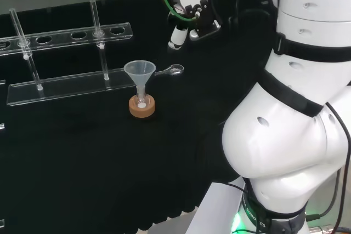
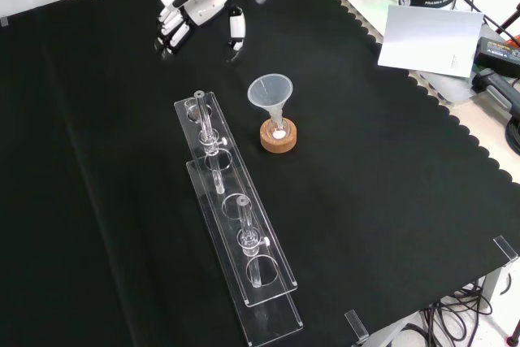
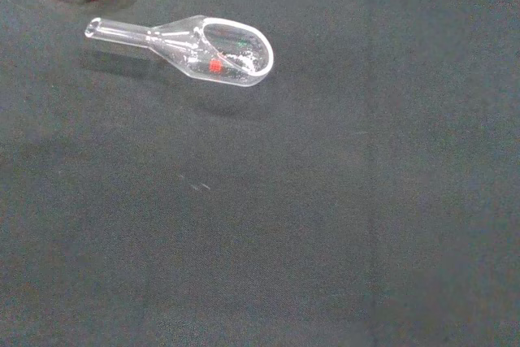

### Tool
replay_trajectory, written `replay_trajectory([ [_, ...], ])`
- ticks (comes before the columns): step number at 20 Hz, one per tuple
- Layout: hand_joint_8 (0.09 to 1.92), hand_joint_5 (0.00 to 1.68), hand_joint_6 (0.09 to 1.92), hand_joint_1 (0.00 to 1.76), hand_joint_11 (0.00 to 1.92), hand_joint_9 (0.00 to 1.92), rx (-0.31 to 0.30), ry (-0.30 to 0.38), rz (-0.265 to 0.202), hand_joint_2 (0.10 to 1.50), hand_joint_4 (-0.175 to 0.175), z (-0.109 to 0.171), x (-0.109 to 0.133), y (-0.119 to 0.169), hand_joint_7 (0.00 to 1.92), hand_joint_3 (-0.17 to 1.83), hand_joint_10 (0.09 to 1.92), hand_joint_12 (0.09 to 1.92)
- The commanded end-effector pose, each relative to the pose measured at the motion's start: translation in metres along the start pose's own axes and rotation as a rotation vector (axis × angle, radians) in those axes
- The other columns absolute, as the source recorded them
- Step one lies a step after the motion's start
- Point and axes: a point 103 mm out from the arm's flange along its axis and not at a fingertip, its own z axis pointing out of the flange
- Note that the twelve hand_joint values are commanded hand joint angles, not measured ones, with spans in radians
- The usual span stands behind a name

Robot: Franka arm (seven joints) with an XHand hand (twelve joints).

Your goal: Remove the funnel from the round-bottom flask.

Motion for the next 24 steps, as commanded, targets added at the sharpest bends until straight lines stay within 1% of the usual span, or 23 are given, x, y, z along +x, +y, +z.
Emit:
replay_trajectory([
  [1, 0.59, 0.25, 0.09, 0.79, 0.22, 0.3, -0.013, 0.001, 0.026, 0.59, -0.012, -0.008, 0.0, -0.024, 0.05, 0.53, 0.66, 1.35],
  [4, 0.59, 0.25, 0.09, 0.79, 0.22, 0.3, -0.015, 0.0, 0.039, 0.59, -0.011, -0.013, 0.001, -0.038, 0.05, 0.53, 0.66, 1.35],
  [6, 0.6, 0.25, 0.09, 0.79, 0.23, 0.33, -0.012, 0.011, 0.045, 0.59, -0.01, -0.018, 0.002, -0.048, 0.07, 0.53, 0.67, 1.35],
  [10, 0.61, 0.23, 0.09, 0.77, 0.27, 0.38, -0.008, 0.039, 0.042, 0.59, -0.007, -0.028, 0.008, -0.069, 0.1, 0.53, 0.67, 1.35],
  [13, 0.6, 0.2, 0.09, 0.71, 0.28, 0.39, -0.011, 0.056, 0.025, 0.6, -0.004, -0.032, 0.015, -0.082, 0.09, 0.53, 0.67, 1.36],
  [16, 0.6, 0.18, 0.09, 0.66, 0.29, 0.38, -0.013, 0.069, 0.007, 0.6, 0.001, -0.034, 0.027, -0.095, 0.08, 0.53, 0.66, 1.37],
  [20, 0.6, 0.14, 0.09, 0.63, 0.32, 0.37, 0.018, 0.091, -0.029, 0.6, 0.012, -0.034, 0.05, -0.108, 0.07, 0.52, 0.66, 1.39],
  [22, 0.59, 0.12, 0.09, 0.61, 0.34, 0.37, 0.048, 0.109, -0.051, 0.59, 0.017, -0.034, 0.06, -0.112, 0.06, 0.51, 0.66, 1.4],
  [24, 0.6, 0.11, 0.09, 0.59, 0.35, 0.34, 0.071, 0.131, -0.071, 0.6, 0.024, -0.035, 0.068, -0.113, 0.05, 0.46, 0.7, 1.42],
])
